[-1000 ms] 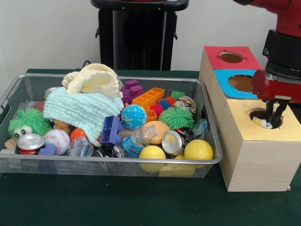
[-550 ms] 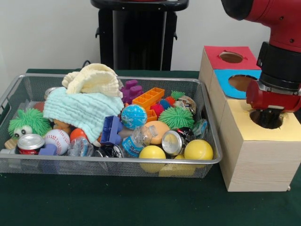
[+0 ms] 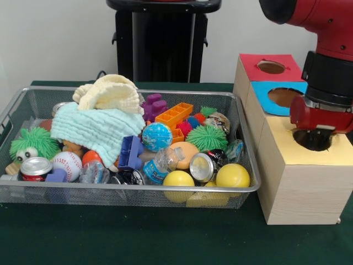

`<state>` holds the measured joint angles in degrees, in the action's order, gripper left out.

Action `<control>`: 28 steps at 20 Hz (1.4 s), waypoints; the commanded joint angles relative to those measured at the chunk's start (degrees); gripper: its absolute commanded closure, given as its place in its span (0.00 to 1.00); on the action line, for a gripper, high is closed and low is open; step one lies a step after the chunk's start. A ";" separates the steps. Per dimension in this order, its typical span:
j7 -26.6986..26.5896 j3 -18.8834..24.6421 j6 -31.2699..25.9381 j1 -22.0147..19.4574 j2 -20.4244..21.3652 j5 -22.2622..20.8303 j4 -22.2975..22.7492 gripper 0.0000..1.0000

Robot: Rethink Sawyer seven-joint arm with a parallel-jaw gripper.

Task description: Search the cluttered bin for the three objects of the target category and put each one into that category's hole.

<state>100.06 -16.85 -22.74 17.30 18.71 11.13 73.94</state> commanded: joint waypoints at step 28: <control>5.94 0.32 -40.43 -1.79 19.20 -2.10 -2.54 1.00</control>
<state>100.06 -18.11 -55.74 17.76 35.24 10.91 73.46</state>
